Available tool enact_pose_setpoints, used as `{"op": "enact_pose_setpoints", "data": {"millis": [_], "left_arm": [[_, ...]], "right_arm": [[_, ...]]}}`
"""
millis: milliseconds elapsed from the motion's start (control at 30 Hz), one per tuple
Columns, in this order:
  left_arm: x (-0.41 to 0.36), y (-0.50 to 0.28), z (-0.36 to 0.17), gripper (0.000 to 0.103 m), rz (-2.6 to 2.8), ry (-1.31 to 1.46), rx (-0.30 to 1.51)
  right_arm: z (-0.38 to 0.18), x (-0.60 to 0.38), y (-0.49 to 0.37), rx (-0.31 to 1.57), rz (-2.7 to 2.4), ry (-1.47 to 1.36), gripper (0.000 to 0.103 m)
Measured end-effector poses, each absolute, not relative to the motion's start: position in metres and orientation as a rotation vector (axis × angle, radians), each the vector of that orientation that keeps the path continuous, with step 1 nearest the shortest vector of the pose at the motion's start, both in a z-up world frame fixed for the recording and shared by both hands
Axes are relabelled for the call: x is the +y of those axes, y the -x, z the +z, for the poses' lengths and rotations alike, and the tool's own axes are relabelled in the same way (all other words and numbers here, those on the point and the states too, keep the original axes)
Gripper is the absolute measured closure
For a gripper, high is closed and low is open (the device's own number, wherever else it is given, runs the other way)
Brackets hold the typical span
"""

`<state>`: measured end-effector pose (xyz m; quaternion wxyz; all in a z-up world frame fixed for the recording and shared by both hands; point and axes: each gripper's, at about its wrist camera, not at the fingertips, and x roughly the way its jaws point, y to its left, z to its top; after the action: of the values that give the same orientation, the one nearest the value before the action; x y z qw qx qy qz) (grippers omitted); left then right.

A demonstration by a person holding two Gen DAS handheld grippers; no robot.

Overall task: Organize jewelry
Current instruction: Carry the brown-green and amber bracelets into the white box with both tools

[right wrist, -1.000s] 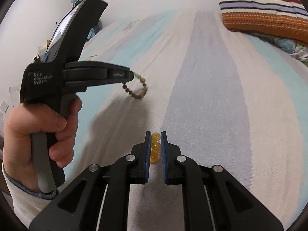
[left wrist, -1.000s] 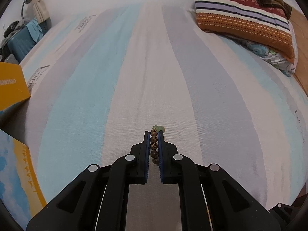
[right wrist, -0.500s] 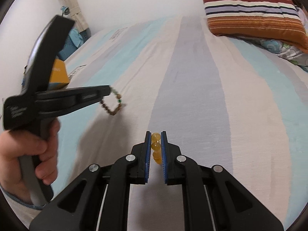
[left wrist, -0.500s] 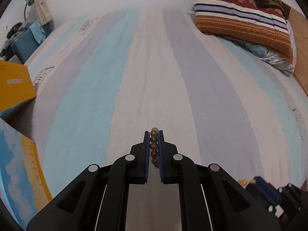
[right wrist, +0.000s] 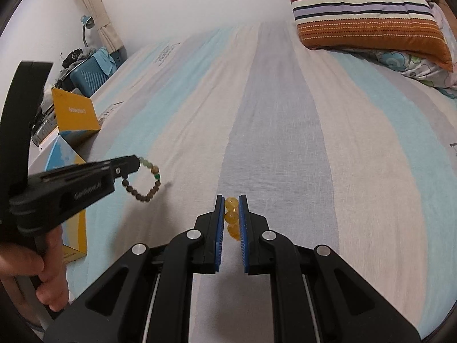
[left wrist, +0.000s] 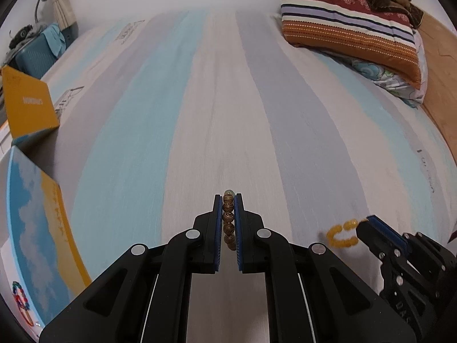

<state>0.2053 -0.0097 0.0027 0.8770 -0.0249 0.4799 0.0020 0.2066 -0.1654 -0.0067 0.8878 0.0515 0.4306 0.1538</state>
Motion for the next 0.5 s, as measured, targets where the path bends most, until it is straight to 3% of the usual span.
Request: {"op": "enact_pose_setpoints", "data": {"millis": [500], "left_arm": [[0.013, -0.158, 0.030, 0.096, 0.021, 0.082, 0.961]], "right_arm": [[0.015, -0.152, -0.183, 0.898, 0.284, -0.074, 0.094]]}}
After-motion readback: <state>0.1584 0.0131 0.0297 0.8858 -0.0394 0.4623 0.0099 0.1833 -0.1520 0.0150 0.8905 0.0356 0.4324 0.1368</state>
